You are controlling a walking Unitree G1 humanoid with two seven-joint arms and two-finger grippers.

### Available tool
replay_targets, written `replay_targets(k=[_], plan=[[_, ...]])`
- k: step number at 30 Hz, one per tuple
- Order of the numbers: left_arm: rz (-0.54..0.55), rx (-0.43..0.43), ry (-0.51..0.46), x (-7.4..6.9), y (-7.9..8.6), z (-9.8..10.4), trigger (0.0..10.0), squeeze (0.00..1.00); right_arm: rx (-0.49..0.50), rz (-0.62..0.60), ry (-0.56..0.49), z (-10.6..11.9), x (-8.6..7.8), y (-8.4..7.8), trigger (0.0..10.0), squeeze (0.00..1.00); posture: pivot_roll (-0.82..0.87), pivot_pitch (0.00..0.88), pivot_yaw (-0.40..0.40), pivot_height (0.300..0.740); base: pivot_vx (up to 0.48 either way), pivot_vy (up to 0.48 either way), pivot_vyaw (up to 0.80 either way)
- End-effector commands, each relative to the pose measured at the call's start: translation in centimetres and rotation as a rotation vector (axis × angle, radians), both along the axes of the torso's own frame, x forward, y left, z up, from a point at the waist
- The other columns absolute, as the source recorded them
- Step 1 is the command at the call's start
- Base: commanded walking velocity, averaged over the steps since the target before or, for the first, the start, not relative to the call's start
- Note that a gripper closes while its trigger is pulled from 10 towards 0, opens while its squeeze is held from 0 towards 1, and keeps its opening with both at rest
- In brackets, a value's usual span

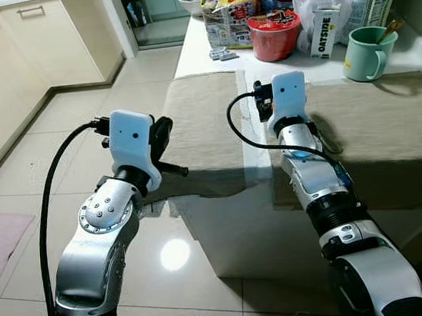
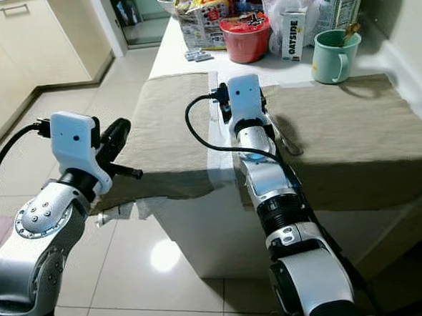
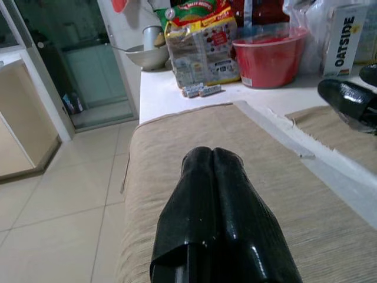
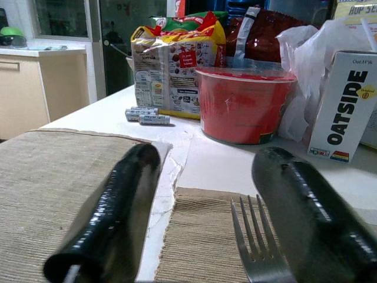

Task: Setting the table

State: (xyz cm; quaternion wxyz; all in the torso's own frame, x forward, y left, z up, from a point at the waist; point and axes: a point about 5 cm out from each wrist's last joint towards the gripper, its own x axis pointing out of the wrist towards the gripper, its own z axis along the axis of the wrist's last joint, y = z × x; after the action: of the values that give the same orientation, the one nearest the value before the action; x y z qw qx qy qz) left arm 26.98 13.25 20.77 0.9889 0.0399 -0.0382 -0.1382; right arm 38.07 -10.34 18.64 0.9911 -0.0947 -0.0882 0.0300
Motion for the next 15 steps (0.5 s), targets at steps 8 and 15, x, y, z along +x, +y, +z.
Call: replay_targets(k=[8, 15], plan=[[0.014, 0.006, -0.015, 0.4, 0.1, 0.1, 10.0, 0.00, 0.022, 0.035, -0.093, 3.1, 0.2, 0.9, 10.0, 1.00, -0.03, 0.011, 0.141, 0.740, 0.000, 0.000, 0.00], [0.012, 0.005, -0.018, 0.6, 0.1, 0.2, 10.0, 0.00, 0.040, 0.028, -0.139, 4.4, -0.2, 0.7, 10.0, 1.00, -0.04, 0.007, 0.147, 0.740, 0.000, 0.000, 0.00]])
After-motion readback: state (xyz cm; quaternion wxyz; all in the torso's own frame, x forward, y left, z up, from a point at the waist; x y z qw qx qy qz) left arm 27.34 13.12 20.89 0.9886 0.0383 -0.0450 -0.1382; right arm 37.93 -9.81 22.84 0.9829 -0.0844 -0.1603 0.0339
